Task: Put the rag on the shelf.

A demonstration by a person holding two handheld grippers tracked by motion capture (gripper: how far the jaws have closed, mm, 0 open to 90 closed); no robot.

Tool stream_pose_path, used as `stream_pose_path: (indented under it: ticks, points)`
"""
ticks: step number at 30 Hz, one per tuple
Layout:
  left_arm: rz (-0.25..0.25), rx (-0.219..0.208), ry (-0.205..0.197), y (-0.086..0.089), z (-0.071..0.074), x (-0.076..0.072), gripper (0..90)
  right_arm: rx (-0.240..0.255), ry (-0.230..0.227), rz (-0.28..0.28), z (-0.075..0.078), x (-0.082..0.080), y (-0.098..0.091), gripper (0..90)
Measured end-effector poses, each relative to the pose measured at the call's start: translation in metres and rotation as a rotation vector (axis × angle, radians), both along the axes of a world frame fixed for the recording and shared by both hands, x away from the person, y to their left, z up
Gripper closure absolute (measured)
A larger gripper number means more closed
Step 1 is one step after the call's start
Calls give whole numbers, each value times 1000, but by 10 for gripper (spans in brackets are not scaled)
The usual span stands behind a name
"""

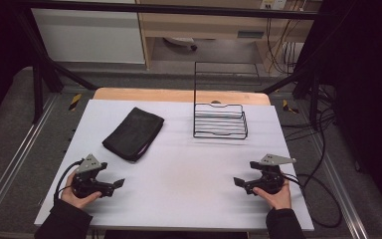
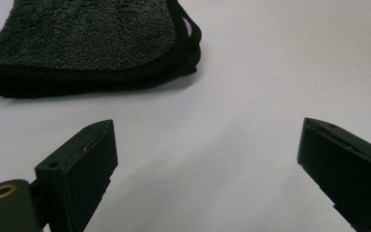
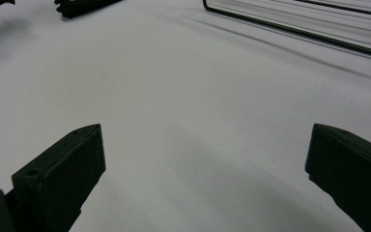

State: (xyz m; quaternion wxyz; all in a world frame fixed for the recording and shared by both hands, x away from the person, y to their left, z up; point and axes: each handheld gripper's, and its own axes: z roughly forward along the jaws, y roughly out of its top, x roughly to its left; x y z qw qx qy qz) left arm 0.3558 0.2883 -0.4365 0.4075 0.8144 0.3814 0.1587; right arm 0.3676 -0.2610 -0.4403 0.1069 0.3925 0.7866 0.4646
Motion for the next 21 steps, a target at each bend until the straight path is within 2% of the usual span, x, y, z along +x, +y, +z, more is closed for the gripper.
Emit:
stream_pose_path:
  ticks: [13,16,21]
  points:
    - [-11,-5,-5,-3,5,-1,53,-4,7,-8,1,0,0,10]
    - [6,0,-5,-6,9,3,53,-10,7,-8,0,0,0,9]
    - [7,9,-4,-11,14,7,61,-11,6,-10,0,0,1,9]
